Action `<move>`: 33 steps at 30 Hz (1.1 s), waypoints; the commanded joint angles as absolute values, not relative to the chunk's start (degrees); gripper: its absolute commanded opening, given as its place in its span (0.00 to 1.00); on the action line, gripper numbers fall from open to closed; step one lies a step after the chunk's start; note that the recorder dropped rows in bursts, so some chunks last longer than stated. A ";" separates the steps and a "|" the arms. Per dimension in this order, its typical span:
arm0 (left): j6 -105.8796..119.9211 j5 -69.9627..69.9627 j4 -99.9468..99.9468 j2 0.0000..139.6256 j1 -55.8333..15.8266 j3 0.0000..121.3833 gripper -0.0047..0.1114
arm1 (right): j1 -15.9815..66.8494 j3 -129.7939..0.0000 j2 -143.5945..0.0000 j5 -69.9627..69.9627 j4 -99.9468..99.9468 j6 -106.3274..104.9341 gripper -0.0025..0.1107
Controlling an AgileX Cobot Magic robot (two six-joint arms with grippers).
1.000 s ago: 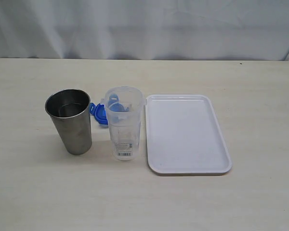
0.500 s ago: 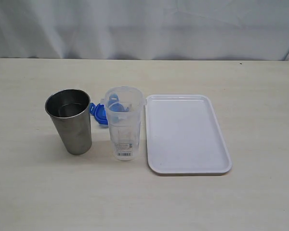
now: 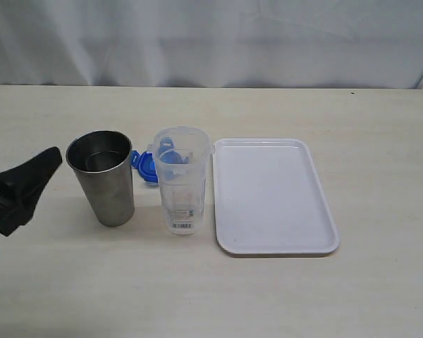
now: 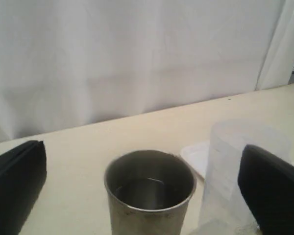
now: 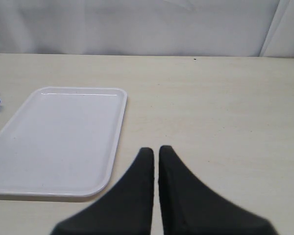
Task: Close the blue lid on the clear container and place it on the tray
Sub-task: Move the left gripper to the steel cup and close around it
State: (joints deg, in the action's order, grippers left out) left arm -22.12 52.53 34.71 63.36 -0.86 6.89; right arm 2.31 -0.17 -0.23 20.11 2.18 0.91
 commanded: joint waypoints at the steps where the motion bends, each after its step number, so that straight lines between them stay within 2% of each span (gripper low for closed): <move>1: -18.30 62.12 35.94 73.61 -0.99 7.19 0.90 | 2.12 0.00 0.00 19.81 2.17 0.92 0.06; 14: -13.16 66.67 35.33 92.67 -0.99 10.17 0.90 | 2.12 0.00 0.00 19.81 2.17 0.92 0.06; 33: -10.37 67.45 43.13 109.07 -0.99 19.27 0.90 | 2.12 0.00 0.00 19.81 2.17 0.92 0.06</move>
